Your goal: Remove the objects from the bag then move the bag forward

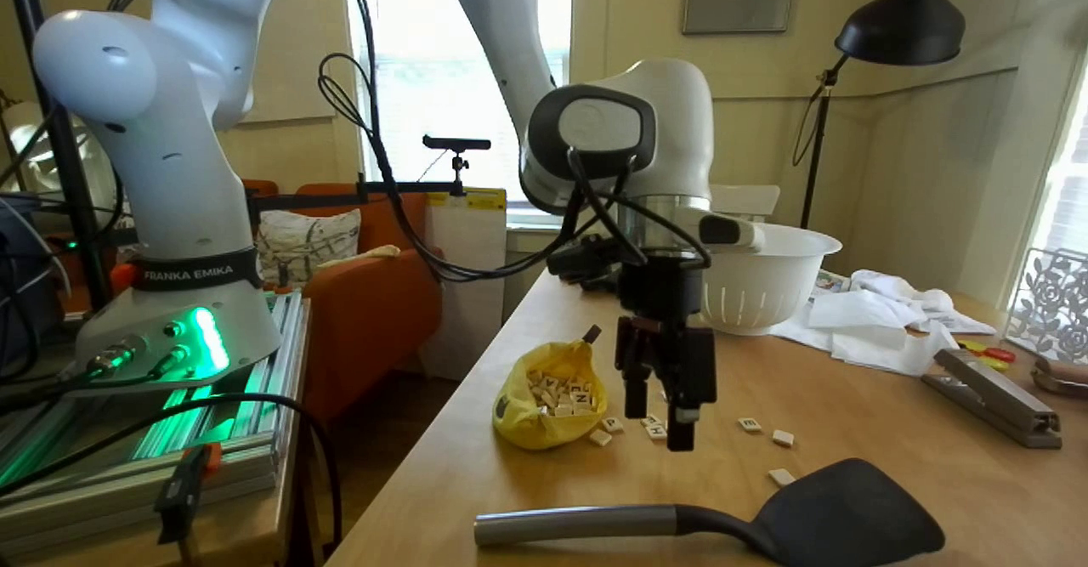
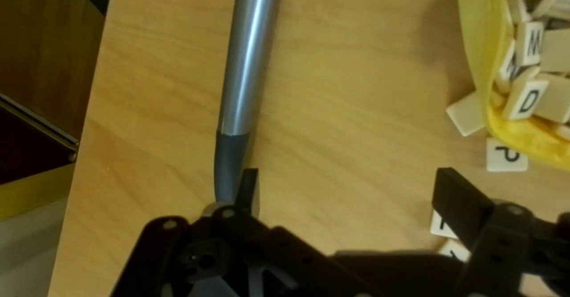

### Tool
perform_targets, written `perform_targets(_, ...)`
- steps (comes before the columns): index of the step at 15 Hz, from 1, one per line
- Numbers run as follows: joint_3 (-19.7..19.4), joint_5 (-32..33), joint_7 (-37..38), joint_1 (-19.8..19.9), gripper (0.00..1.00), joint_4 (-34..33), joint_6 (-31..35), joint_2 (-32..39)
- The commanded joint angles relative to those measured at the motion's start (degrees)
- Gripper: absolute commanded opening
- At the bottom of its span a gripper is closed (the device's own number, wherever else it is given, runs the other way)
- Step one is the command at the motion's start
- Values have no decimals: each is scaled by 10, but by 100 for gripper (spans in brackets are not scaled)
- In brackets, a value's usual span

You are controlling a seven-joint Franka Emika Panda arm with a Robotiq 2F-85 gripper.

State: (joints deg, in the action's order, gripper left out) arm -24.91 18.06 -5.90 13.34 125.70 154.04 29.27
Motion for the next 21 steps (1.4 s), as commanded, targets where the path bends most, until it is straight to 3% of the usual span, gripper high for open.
perform_targets(1, 12, 8, -2, 7, 100, 23, -25, -17)
perform_targets(9, 39, -77, 37, 24, 100, 87, -52, -96)
perform_targets(15, 41, -98, 66, 18, 100, 140, -75, -143)
perform_targets(21, 90, -190, 54, 27, 100, 185, -24, -162)
